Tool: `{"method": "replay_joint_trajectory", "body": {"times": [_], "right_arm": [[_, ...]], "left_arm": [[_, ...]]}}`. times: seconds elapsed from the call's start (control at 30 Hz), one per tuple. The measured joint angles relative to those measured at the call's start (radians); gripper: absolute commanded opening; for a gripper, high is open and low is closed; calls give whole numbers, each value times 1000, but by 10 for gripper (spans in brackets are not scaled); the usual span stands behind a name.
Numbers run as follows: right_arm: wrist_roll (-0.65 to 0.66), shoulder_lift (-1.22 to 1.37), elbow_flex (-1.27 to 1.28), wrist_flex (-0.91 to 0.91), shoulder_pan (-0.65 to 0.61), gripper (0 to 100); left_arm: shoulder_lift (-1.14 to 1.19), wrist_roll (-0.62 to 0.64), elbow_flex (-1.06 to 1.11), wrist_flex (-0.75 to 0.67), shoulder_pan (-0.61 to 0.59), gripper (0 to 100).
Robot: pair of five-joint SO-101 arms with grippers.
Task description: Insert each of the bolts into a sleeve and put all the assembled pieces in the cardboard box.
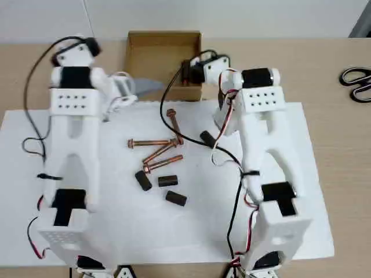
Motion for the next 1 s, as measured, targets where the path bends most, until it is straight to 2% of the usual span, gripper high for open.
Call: {"method": "replay_joint_trajectory", "body": {"times": [0.2, 0.33, 0.8, 0.87, 1.0], "right_arm": [[58, 98, 0, -52, -38, 170], [60, 112, -21, -92, -87, 170], [66, 273, -28, -201, -123, 167], [66, 285, -28, -210, -123, 136], [66, 313, -46, -226, -114, 0]], "left_arm": [[-9, -3, 66, 0, -46, 566], [-23, -2, 107, 2, -51, 566], [-25, -2, 120, 2, -51, 566], [-25, -2, 120, 2, -51, 566], [-25, -2, 120, 2, -51, 566]]}}
